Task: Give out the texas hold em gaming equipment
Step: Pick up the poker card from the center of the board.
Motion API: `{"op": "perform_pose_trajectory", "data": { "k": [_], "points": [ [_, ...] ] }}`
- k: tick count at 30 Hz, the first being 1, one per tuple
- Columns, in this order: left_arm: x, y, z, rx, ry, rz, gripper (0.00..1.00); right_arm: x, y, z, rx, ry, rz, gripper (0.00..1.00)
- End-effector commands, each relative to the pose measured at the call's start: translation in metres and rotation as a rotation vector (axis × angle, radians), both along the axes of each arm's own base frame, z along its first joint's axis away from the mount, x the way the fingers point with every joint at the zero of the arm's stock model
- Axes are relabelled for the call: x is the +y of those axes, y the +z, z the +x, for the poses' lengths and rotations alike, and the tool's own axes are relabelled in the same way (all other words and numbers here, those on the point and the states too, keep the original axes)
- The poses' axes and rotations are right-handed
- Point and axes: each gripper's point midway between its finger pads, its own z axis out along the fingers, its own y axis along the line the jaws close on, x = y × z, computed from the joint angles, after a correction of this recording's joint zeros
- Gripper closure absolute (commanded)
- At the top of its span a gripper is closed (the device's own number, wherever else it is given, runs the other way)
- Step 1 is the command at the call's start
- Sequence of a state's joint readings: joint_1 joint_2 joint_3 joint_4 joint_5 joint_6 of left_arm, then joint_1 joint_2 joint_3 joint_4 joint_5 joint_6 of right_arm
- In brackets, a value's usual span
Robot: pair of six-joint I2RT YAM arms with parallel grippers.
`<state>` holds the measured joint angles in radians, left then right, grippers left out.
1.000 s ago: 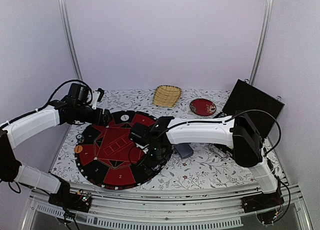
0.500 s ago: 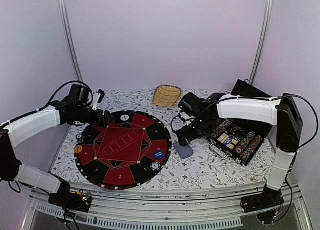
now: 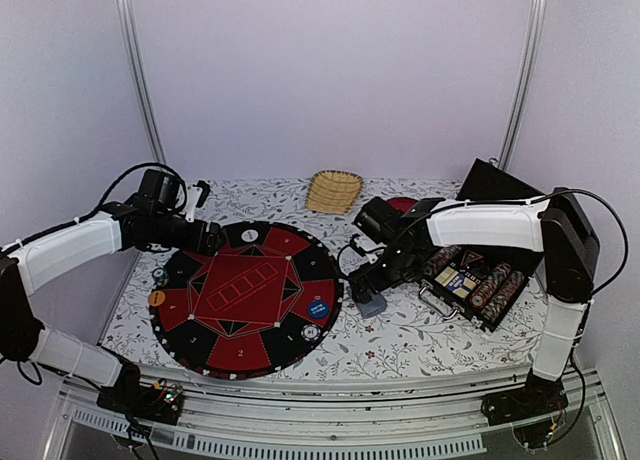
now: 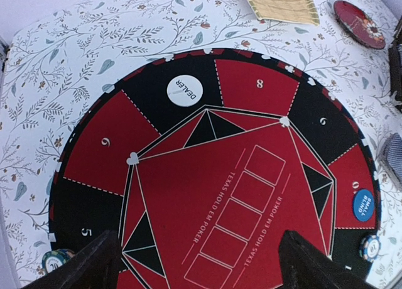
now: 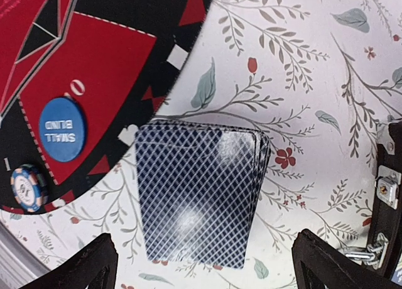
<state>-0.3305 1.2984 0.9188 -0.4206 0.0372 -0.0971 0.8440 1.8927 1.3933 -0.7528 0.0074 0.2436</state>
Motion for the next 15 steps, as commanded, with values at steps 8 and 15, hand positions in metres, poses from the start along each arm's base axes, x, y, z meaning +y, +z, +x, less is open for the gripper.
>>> {"op": "perform_pose_trajectory", "data": {
  "k": [8,15],
  "points": [
    [0.001,-0.003,0.002,-0.004,-0.009,0.002,0.11,-0.007,-0.041,-0.001,0.048,-0.007,-0.082,0.01],
    [0.001,-0.004,0.002,0.0,-0.012,0.003,0.11,0.0,-0.061,-0.009,0.055,0.018,-0.129,0.03]
  ]
}}
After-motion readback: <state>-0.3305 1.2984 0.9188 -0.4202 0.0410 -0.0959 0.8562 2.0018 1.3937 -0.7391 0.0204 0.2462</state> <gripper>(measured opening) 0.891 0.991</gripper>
